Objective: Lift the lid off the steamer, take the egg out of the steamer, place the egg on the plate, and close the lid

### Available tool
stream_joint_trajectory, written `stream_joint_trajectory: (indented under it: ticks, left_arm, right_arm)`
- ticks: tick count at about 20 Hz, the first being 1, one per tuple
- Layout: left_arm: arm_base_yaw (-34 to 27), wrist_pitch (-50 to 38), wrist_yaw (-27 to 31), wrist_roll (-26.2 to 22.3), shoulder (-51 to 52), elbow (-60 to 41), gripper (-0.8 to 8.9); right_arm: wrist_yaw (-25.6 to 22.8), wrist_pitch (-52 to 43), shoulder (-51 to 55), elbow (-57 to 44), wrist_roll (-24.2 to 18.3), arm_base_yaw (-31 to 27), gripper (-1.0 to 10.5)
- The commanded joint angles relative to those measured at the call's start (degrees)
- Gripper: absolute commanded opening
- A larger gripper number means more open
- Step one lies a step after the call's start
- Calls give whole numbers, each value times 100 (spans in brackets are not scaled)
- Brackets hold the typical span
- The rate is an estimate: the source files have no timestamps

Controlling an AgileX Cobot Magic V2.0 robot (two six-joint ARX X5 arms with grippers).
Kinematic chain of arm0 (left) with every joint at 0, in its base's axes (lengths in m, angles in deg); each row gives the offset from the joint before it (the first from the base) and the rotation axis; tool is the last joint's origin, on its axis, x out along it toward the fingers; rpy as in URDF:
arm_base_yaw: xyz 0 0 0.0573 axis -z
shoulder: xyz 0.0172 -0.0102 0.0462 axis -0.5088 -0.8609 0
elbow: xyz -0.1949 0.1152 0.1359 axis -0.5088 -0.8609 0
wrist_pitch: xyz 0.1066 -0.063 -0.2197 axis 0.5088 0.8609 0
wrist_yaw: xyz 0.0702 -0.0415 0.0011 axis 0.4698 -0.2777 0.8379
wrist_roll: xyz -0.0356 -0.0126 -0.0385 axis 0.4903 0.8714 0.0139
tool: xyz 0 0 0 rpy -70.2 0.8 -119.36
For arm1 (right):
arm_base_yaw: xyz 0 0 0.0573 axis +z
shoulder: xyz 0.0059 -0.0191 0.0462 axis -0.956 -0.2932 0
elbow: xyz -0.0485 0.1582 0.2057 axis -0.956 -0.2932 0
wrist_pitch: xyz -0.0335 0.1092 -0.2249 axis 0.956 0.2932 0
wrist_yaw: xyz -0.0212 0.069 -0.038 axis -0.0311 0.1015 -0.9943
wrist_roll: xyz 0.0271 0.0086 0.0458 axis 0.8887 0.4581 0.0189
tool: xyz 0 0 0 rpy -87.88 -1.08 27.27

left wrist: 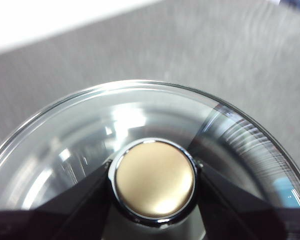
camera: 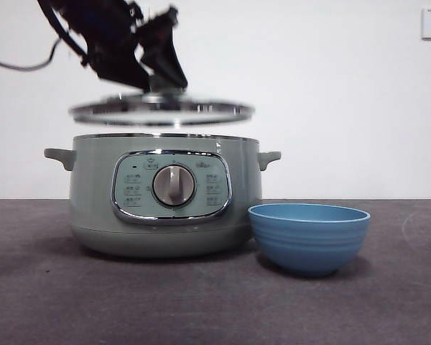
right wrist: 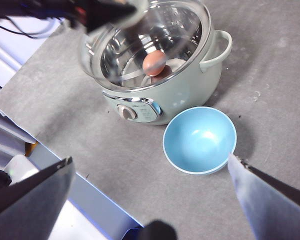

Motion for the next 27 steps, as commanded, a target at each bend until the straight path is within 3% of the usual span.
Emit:
stream_joint_trajectory:
  ticks: [1, 7, 11, 18, 22, 27]
  left_arm:
    - [-2, -48, -24, 44, 330, 330, -9]
    - [-2, 855, 31, 46, 1556, 555, -9]
    - [-2, 1606, 356, 42, 2632, 555, -9]
    - [-2, 3106, 968, 122, 4100, 555, -8]
    - [-2, 3692, 1211, 181, 4704, 555, -9]
    - [-2, 4065, 1226, 240, 5003, 555, -9]
  right_arm:
    - [-17, -66, -33, 7, 20, 13, 566]
    - [22, -964, -380, 7, 621, 170, 567]
    - [-61, -1718, -844, 7, 1023, 758, 567]
    - [-1097, -3010, -2253, 144, 1458, 2210, 567]
    - [-1766, -2977, -3504, 1003, 1408, 2940, 567]
    - [-2465, -2597, -4861, 2273, 1255, 3362, 566]
